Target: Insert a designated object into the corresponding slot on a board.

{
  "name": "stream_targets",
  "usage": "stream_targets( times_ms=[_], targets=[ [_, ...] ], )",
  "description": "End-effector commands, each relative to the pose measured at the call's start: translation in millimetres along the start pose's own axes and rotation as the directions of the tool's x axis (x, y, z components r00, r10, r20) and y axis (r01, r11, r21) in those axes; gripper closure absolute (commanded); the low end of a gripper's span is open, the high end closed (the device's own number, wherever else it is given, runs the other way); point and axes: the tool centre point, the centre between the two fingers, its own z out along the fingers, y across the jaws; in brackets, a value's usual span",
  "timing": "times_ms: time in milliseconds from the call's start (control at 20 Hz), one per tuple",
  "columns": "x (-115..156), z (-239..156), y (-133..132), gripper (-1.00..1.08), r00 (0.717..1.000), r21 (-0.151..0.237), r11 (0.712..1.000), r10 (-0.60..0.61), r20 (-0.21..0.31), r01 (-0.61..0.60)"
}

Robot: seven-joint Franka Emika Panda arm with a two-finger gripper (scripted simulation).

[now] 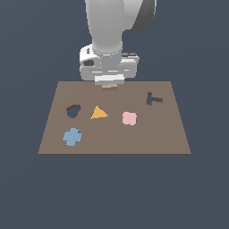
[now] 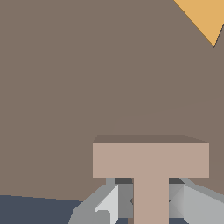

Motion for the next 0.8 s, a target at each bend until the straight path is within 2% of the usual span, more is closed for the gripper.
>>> stream_targets(
  times_ms=[0, 150, 350, 550, 750],
  targets=[
    [-4.3, -0.4, -7.9, 1.08, 0.997, 0.0, 0.997, 0.073, 0.0, -0.073],
    [-9.0, -0.7, -18.8, 1.08, 0.985, 0.0, 0.985, 0.17, -0.001, -0.17],
    [-13.7, -1.1, -34.6, 1.08, 0.954, 0.0, 0.954, 0.301, -0.001, -0.301],
    [-16.1, -1.5, -50.7, 1.08, 0.906, 0.0, 0.906, 0.424, -0.001, -0.424],
    [-16.3, -1.9, -67.0, 1.08, 0.843, 0.0, 0.843, 0.538, -0.001, -0.538]
  ],
)
